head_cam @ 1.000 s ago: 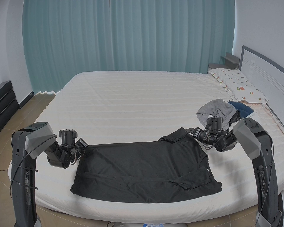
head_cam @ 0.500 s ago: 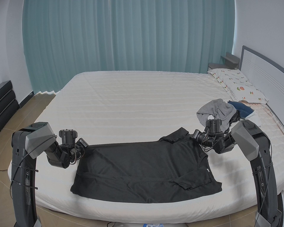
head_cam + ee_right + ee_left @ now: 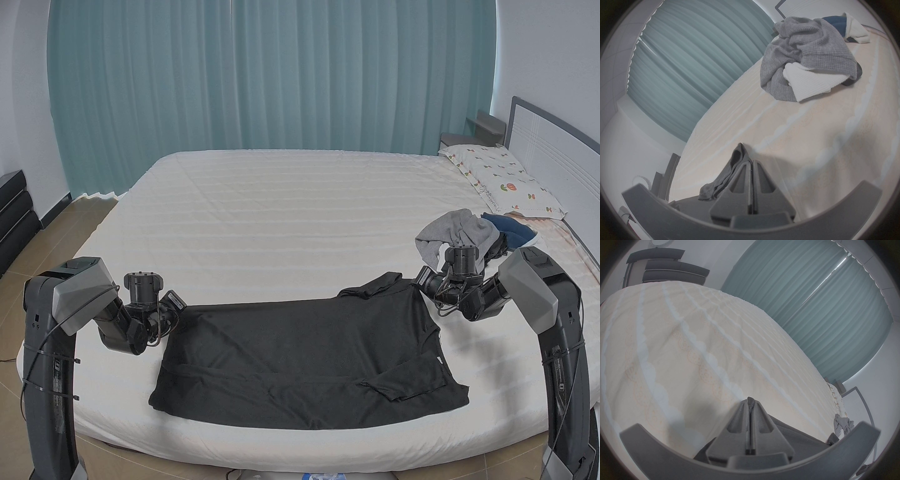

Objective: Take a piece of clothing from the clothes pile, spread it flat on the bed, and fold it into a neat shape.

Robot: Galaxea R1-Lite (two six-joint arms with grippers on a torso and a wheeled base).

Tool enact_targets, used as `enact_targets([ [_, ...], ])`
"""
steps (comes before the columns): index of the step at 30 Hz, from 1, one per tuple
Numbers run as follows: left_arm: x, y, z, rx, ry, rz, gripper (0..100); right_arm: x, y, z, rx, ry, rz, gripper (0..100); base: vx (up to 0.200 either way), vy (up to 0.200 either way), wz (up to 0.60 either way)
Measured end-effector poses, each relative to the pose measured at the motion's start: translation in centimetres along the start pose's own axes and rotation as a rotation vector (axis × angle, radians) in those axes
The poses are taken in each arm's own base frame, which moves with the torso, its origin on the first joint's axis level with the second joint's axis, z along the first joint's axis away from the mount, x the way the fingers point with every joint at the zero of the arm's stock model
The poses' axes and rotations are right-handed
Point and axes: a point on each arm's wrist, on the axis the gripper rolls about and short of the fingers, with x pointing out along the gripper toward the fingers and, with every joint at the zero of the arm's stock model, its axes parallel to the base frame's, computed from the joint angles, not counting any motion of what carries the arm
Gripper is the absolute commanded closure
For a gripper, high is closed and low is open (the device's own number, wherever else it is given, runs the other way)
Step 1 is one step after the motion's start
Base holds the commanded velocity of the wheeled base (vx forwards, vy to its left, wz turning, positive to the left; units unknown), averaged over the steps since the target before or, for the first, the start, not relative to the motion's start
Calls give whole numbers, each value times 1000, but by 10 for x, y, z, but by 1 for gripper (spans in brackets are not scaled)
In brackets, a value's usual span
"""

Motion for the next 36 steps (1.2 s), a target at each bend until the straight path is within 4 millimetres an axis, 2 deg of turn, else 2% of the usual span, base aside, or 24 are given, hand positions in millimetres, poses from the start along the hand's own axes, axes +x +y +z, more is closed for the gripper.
enact_targets([
  [10,-12,-2,8,47,-20,0,100,-24,4,10,10,-48,28,100,0,0,0],
  [16,-17,-2,11,60,-36,-8,100,-37,1,7,-1,-78,67,100,0,0,0],
  [36,-25,-2,13,66,-36,-8,100,-57,-5,6,-8,-117,109,100,0,0,0],
])
